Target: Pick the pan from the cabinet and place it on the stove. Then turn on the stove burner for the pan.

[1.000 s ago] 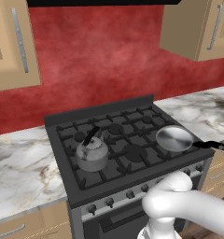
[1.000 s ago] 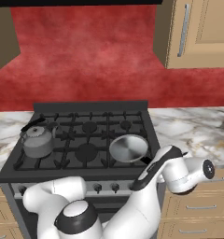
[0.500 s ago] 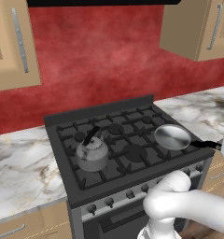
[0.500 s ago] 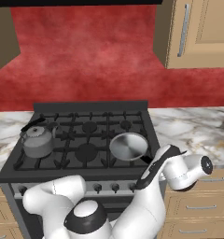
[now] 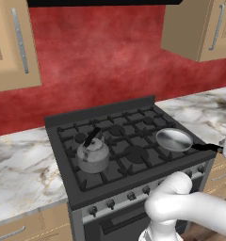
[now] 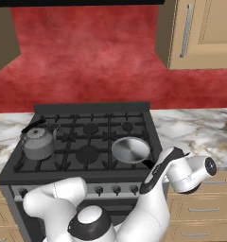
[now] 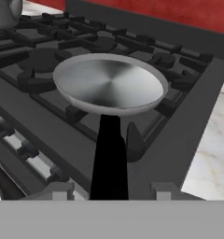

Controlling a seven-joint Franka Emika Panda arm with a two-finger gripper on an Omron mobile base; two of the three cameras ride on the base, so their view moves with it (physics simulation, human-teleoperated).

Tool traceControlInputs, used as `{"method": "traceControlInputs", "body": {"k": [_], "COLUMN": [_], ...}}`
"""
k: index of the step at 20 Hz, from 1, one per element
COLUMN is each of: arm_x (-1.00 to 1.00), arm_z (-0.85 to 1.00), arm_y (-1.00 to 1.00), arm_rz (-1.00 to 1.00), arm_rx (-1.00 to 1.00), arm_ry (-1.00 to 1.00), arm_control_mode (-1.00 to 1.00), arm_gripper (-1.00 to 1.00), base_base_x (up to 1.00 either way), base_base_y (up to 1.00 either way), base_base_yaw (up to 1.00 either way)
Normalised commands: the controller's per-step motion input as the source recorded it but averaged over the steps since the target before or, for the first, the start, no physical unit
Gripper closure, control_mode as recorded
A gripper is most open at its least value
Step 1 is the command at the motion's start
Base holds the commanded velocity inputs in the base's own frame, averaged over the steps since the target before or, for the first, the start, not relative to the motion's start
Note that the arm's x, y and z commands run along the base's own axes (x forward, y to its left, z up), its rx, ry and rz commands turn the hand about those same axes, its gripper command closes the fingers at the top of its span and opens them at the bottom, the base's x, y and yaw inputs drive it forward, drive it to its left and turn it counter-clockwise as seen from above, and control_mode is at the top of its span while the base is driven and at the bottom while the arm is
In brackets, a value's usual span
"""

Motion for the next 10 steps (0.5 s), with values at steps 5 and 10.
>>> {"method": "traceControlInputs", "body": {"k": [5, 10], "arm_x": [0.00, -0.17], "arm_z": [0.01, 0.12], "arm_y": [0.09, 0.22], "arm_rz": [0.00, 0.00], "arm_rx": [0.00, 0.00], "arm_ry": [0.00, 0.00], "arm_control_mode": [-1.00, -1.00], "arm_gripper": [-1.00, -1.00], "base_base_x": [0.00, 0.00], "base_base_y": [0.00, 0.00], "base_base_yaw": [0.00, 0.00]}}
